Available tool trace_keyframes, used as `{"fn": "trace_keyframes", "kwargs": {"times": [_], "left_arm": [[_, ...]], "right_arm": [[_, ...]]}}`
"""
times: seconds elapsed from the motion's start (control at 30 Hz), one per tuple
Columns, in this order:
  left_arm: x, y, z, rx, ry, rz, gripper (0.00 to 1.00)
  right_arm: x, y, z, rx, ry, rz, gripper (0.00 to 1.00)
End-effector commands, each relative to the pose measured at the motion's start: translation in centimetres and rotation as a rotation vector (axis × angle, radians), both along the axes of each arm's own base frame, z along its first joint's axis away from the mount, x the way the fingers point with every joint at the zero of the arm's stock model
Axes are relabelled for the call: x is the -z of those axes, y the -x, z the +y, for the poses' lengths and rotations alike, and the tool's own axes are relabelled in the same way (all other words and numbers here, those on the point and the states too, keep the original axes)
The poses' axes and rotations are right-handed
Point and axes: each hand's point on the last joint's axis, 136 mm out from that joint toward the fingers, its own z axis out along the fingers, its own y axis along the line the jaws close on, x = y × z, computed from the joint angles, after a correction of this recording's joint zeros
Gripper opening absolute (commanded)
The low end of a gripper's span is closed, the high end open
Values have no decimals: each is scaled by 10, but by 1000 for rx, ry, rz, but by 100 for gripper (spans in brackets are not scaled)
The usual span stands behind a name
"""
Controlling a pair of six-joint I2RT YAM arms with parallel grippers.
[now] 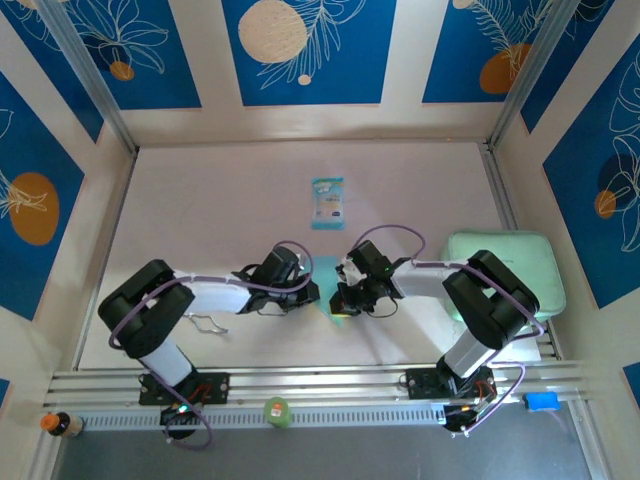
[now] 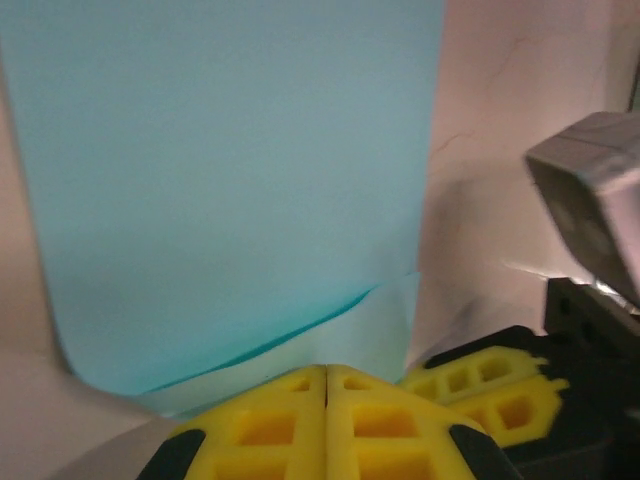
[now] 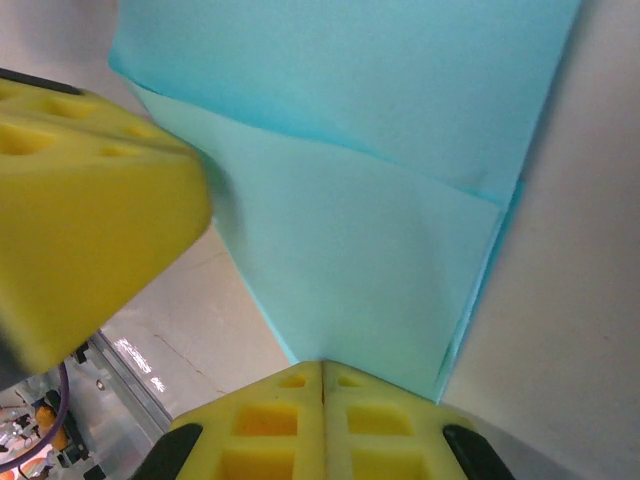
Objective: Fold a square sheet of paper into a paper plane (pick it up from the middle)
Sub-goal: Third fold the triangle at the center of the table.
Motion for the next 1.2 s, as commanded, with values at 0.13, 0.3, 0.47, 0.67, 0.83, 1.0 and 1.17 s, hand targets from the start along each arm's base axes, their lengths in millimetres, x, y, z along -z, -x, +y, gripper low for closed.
{"fn": "trace_keyframes", "kwargs": {"times": [0.13, 0.3, 0.47, 0.67, 0.83, 1.0, 1.17], "left_arm": [[-8, 10, -9, -3, 18, 19, 0], [10, 19, -18, -1, 4, 67, 0], [30, 18, 2, -58, -51, 87, 0], [41, 9, 21, -98, -60, 78, 0], [39, 3, 26, -109, -41, 76, 0], [37, -3, 33, -119, -39, 72, 0], [37, -9, 45, -140, -60, 73, 0]], "right_arm": [[25, 18, -20, 23, 110, 90, 3], [25, 18, -21, 27, 112, 89, 3], [28, 18, -23, 32, 120, 93, 2], [31, 20, -24, 29, 127, 107, 0], [32, 20, -25, 29, 130, 111, 0], [33, 20, -25, 32, 131, 111, 0], [33, 21, -26, 31, 133, 111, 0]]}}
